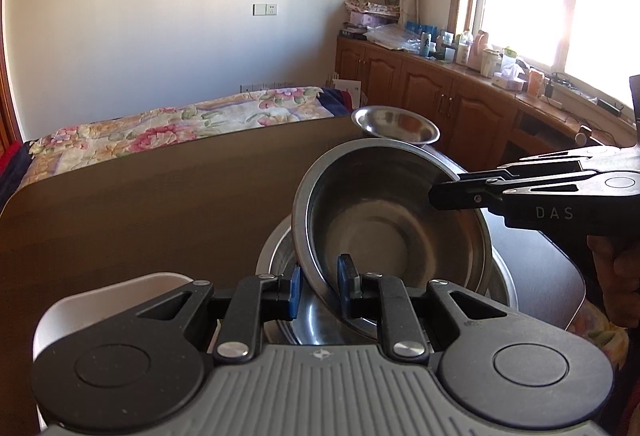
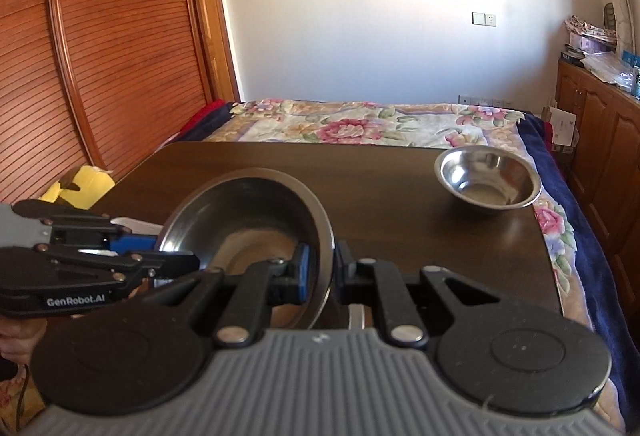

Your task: Organize plates and bowls

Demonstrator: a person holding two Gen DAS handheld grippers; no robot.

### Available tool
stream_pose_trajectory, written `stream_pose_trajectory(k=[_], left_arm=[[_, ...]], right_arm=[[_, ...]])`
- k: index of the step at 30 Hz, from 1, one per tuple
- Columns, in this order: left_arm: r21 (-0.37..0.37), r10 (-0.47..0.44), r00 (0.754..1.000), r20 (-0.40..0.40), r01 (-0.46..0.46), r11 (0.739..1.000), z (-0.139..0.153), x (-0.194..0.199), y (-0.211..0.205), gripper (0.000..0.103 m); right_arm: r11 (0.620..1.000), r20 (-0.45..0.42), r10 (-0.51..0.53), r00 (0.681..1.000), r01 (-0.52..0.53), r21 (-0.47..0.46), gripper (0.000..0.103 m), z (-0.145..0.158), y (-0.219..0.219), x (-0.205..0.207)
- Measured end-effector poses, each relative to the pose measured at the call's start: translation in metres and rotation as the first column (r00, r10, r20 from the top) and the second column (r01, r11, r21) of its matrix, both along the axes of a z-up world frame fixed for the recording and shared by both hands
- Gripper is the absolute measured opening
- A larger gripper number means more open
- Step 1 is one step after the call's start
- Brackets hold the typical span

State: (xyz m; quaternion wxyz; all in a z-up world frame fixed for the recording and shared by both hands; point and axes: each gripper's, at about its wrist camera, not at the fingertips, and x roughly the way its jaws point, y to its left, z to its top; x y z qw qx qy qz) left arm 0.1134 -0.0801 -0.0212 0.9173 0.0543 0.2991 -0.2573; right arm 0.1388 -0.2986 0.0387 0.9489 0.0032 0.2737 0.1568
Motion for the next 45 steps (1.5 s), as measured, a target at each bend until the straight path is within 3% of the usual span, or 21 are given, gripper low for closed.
stream_pose_trajectory(k=[17, 24, 45], left_arm=[[0.016, -0.002, 1.0, -0.016, 0.003, 1.0, -0.016, -0.005, 0.003, 0.02], [0.026, -0.002, 1.0, 0.0, 0.002, 1.0, -0.019, -0.007, 0.001, 0.02], [0.019, 0.03, 0.999, 0.033, -0.031, 0.999, -0.018, -0.011, 0.004, 0.02]], right_arm=[[1.0, -0.034, 0.003, 0.999, -0.003, -0.013, 0.015, -0.023, 0.007, -0.01], [0.997, -0.025, 0.006, 1.0, -0.008, -0.081, 0.015, -0.028, 0.017, -0.013], [0.988, -0.014, 0.023, 1.0, -0.025, -0.153, 0.016, -0.032, 0.029, -0.008]])
